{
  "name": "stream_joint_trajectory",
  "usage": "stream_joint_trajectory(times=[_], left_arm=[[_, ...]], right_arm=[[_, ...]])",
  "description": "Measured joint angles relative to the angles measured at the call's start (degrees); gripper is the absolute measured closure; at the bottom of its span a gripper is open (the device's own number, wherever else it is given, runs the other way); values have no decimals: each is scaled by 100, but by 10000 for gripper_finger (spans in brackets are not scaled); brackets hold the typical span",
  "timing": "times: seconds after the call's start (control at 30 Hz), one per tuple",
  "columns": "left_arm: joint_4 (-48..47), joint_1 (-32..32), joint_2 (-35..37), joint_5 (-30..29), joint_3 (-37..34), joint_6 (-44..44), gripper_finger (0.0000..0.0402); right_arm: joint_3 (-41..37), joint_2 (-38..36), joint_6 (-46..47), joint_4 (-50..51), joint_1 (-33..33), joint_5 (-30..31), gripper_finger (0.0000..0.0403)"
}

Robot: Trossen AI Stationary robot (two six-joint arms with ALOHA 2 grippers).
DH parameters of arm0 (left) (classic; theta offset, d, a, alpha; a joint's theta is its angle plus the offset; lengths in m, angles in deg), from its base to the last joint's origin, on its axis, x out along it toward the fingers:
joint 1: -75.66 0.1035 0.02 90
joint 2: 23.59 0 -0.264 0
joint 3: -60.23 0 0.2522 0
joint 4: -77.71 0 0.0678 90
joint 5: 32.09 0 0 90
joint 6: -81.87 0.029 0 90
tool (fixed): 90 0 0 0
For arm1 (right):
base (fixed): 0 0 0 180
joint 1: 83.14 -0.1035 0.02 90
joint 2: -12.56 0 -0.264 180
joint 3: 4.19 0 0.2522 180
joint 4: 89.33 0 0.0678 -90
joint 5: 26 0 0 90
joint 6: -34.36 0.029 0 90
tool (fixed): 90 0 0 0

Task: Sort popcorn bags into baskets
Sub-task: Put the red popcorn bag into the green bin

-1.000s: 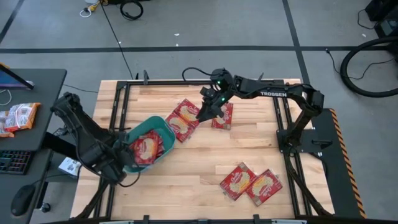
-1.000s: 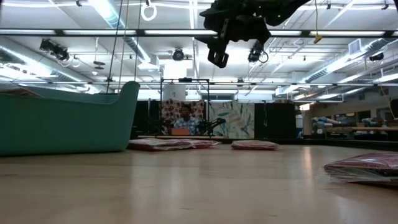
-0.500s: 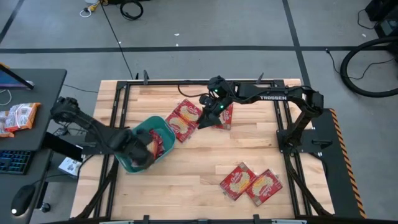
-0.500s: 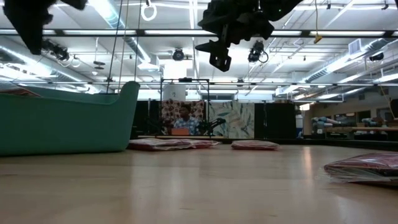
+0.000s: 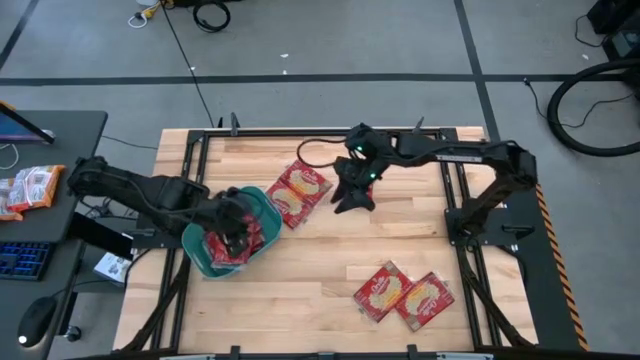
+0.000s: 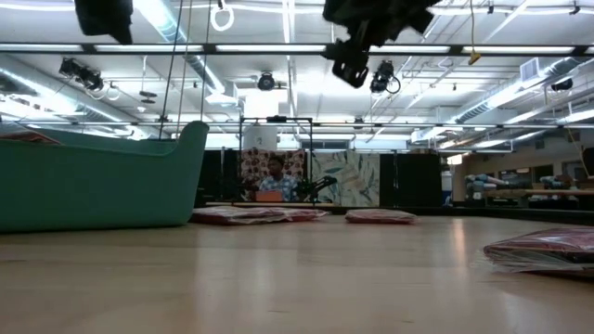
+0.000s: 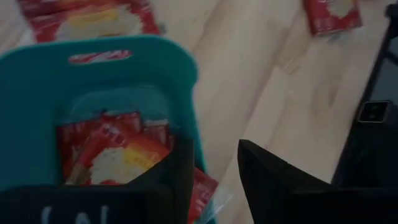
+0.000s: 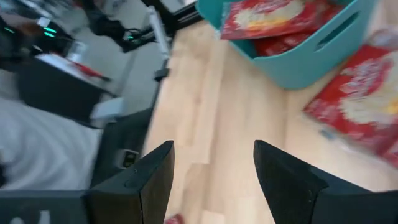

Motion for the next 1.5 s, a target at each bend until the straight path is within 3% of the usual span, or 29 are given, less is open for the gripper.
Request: stream_joint_trajectory(times=[0.17,0.3,0.5,0.7,0.8,0.9,1.17,1.5], left_arm=[[26,95,12,-81,-432,-767,284],[184,206,3,331,-1244,-1363,285],[1113,621,82,1141,-2163,-1597,285],[1164,1190,91,1555,-2684,-1562,264],[1211,1378,87,1805,-2809,-1040,254],[1145,1437,-16,1802,-2813,46,256],[959,1100,-84,1266,-2813,2733,277],[580,497,-99,1317,-2491,2374,301]], right_arm=[[-306,-576,-23,-22,-623,1215,178],[-914,-1079,142,-510,-1199,1991,178],[-1832,-1557,730,-1493,-1705,2228,178],[-2452,-1599,1128,-2298,-2060,2229,178],[-2487,-1485,1136,-2318,-2198,2360,178],[-2484,-1449,1156,-2443,-2304,2469,178],[-2480,-1441,1339,-2546,-2472,2637,178],[-2480,-1441,1521,-2558,-2630,2962,178]])
